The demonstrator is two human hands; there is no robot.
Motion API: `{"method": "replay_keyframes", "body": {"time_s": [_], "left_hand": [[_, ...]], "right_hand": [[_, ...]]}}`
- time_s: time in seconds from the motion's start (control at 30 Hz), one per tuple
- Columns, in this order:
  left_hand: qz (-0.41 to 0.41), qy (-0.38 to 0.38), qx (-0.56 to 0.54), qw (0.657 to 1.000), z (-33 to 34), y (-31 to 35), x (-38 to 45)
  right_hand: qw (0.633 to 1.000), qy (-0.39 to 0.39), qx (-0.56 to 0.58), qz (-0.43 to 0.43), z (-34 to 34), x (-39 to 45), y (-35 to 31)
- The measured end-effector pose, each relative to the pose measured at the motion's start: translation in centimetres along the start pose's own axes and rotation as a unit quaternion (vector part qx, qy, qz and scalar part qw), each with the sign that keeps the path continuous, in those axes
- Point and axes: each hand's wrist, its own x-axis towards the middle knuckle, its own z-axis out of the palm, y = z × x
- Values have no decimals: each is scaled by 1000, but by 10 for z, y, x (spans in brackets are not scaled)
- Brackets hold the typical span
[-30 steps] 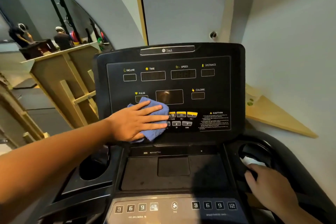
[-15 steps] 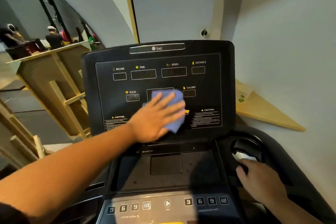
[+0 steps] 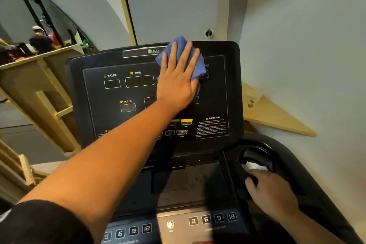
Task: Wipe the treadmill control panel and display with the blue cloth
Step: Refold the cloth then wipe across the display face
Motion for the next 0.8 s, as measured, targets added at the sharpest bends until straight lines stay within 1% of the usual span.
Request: {"method": "replay_keyframes", "body": {"time_s": [0.03,0.07,0.1,0.13,0.2,0.27,0.3,0.33,0.37,0.43,0.47,0.5,0.53,0.57,0.6,0.63,0.67,0.73,0.77,0.8], "left_hand": [[76,-17,-1,997,8,12,-10],[171,-43,4,984,15,23,-24],[259,-73,8,963,21,30,-39],[328,-98,6,940,26,33,-52],[418,-127,0,899,34,32,-67],[472,-139,20,870,37,28,-64],[479,-134,35,867,37,25,-55],[462,-120,45,878,34,24,-42],[416,-98,48,903,31,24,-25],[261,-44,34,964,21,28,11],[177,-21,20,984,15,32,27],[105,-6,6,994,9,38,39],[55,2,-4,998,6,46,46],[39,3,-12,999,7,53,48],[63,-4,-18,998,10,61,45],[125,-23,-16,992,17,68,36],[210,-50,-10,976,24,75,23],[365,-108,-3,925,38,82,-12],[415,-130,-6,900,43,82,-28],[446,-148,-9,883,46,79,-42]], "right_hand": [[1000,2,1,-2,0,0,0],[1000,4,6,-6,0,0,0],[1000,5,14,-11,-1,0,0],[1000,7,21,-15,0,0,0],[999,12,26,-22,0,0,1],[999,12,30,-25,-1,-2,0],[999,12,30,-25,-1,-1,1],[999,11,27,-26,-1,0,2],[999,13,25,-29,-2,0,2],[999,19,25,-32,-1,1,2],[999,20,25,-29,0,1,2],[999,22,25,-27,0,1,3],[999,27,23,-27,2,1,4],[999,31,22,-28,3,1,5],[999,35,22,-29,4,1,5],[999,36,19,-29,4,1,5],[999,37,15,-29,5,2,5],[998,43,11,-34,6,2,6],[998,48,11,-37,7,1,6],[998,50,11,-38,8,1,6]]}}
